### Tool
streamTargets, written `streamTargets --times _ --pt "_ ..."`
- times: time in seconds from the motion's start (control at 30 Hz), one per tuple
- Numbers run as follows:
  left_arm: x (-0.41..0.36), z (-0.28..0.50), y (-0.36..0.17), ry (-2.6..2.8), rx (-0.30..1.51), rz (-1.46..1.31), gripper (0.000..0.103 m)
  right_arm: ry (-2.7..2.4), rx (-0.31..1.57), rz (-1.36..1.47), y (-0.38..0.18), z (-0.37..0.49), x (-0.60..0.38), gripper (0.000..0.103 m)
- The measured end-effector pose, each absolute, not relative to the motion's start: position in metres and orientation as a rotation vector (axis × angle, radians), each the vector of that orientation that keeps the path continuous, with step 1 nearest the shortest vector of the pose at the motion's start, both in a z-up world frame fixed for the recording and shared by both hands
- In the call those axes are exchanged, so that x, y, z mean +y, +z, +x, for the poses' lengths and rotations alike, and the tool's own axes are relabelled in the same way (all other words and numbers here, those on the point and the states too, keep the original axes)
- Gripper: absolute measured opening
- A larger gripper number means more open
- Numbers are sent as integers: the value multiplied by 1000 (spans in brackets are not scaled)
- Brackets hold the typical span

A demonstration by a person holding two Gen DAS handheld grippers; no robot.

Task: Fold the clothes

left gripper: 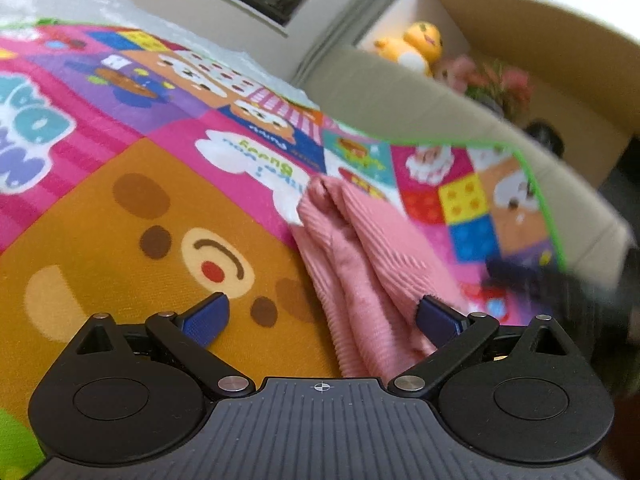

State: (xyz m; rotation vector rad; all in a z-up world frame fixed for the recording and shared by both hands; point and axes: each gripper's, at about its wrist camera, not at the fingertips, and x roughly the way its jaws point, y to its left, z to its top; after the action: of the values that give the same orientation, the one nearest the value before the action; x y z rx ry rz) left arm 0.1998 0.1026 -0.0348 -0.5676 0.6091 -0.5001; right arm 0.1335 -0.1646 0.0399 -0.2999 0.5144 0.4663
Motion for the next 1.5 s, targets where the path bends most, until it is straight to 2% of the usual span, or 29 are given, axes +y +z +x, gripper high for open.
streamTargets --times 0.13,0.17,0.2,0.23,0.27,0.33,0.43,0.5,0.73,0.9,1.0,1.07,1.1,1.17,1.2,1.33,1.5 --pt "114 195 -28 -473 594 -660 102 540 445 -500 15 97 -130 81" --pt "118 191 -25 -465 589 -679 102 556 439 -533 11 95 -121 76" --pt "122 187 -23 -457 585 -697 102 564 446 -533 11 98 -118 65" --pt "126 183 -20 -449 580 -715 102 572 452 -533 12 101 -115 31" --pt "128 180 -18 -444 577 -714 102 580 459 -534 12 105 -112 21" --pt "132 174 -15 -434 570 -706 102 561 432 -443 33 110 -121 14" --pt "138 164 -10 -419 560 -693 102 549 417 -296 63 116 -138 8" --pt "141 158 -6 -410 554 -684 102 568 441 -236 70 118 -143 8" --pt "118 158 8 -483 558 -630 102 683 621 -373 7 98 -113 8" --pt "77 181 25 -556 595 -571 102 682 604 -420 1 93 -112 8" --pt "43 202 24 -554 647 -536 102 674 587 -407 9 87 -125 19" --pt "24 214 19 -493 685 -484 102 667 578 -372 18 84 -140 45" --pt "18 220 15 -466 702 -465 100 664 574 -336 23 82 -151 51" --pt "15 226 5 -444 734 -452 79 652 565 -262 32 80 -173 69" --pt "17 226 0 -437 742 -452 78 632 559 -222 36 81 -184 72" --pt "29 218 -19 -414 764 -467 78 522 555 -23 44 103 -224 100" --pt "37 209 -22 -402 760 -460 79 413 701 340 13 174 -254 101"
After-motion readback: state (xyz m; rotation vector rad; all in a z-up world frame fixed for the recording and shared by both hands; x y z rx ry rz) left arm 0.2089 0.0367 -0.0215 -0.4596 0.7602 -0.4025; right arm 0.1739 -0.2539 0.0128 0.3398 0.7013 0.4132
